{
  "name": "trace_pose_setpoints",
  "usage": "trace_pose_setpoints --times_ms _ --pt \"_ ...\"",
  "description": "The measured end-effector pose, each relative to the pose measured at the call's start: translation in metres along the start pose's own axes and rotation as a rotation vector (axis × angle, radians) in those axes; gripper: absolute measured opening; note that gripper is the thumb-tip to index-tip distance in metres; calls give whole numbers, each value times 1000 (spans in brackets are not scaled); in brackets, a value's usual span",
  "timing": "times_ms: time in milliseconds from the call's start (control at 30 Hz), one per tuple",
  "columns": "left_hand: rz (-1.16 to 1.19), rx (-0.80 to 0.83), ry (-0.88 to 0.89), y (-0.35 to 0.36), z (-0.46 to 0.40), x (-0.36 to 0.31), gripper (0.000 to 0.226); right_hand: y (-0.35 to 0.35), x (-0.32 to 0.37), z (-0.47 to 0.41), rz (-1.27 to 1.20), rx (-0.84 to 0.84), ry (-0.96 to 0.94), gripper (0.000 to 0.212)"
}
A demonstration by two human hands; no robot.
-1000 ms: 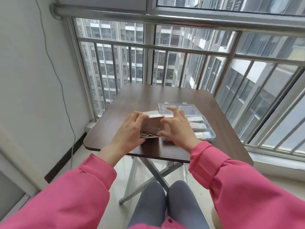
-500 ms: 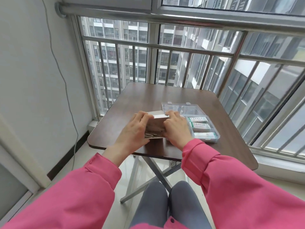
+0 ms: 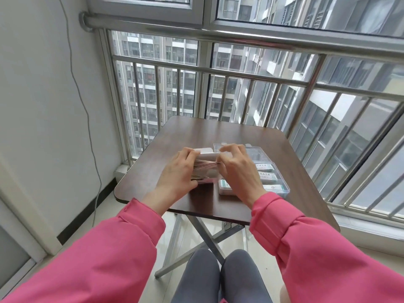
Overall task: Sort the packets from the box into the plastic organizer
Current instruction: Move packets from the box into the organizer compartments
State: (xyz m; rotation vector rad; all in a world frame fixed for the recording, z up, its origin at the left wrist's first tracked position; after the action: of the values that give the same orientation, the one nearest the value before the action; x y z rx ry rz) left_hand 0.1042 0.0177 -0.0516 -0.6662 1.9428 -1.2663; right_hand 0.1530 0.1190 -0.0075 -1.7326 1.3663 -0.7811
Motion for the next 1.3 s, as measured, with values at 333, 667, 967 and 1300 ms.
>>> trace_pose_setpoints --times_ms 333,667,967,1300 --pt "344 57 84 -20 -25 -33 58 -18 -28 -2 -312 7 -9 5" --pt "1058 324 43 13 -15 -62 22 -1 -67 23 -1188 144 293 17" --pt "1394 323 -25 37 -12 -70 27 5 -84 36 -1243 115 394 20" --pt "1368 213 -123 45 -21 -61 9 19 -99 55 -1317 175 514 14"
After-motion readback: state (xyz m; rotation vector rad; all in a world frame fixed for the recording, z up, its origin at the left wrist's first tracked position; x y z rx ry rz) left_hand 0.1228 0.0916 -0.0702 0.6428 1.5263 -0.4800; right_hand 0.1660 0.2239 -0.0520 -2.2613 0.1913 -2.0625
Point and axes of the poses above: each hand's wrist, its own z-axis away from the middle knuckle, its own y-axis out of the palm, x = y × z, the point moved 10 cm from there along -z, towards the middle knuckle, and after that the axes turned 11 degrees about x, right-handed, at the moved point
